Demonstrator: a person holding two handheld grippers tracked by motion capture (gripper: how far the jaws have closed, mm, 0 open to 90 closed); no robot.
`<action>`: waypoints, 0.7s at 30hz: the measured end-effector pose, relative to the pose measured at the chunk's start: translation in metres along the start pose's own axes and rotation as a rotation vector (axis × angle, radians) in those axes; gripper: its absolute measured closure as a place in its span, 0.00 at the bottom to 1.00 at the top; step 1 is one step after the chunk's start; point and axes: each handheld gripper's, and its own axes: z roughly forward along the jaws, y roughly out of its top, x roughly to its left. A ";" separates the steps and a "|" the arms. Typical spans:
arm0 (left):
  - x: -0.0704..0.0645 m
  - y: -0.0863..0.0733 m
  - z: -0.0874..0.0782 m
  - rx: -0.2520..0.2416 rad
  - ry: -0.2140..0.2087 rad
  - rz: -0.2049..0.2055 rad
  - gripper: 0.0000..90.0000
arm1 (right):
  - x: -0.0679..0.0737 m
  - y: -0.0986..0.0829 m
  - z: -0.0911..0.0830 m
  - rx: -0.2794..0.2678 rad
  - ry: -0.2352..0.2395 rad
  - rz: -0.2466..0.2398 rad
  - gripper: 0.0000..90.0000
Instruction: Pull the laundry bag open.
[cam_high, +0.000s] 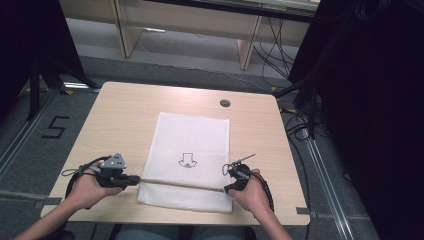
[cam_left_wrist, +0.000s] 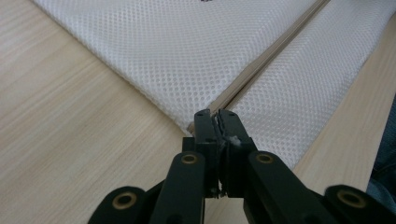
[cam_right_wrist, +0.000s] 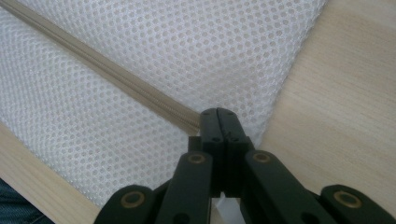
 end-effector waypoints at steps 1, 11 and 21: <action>0.000 -0.001 0.001 -0.007 -0.003 -0.007 0.97 | 0.000 0.000 0.000 -0.003 0.003 0.001 1.00; -0.001 -0.002 0.007 0.048 0.020 0.010 0.97 | -0.003 0.001 0.000 -0.009 0.022 -0.034 1.00; 0.001 -0.005 0.011 0.054 0.017 0.044 0.97 | -0.001 0.001 0.000 -0.010 0.013 -0.038 1.00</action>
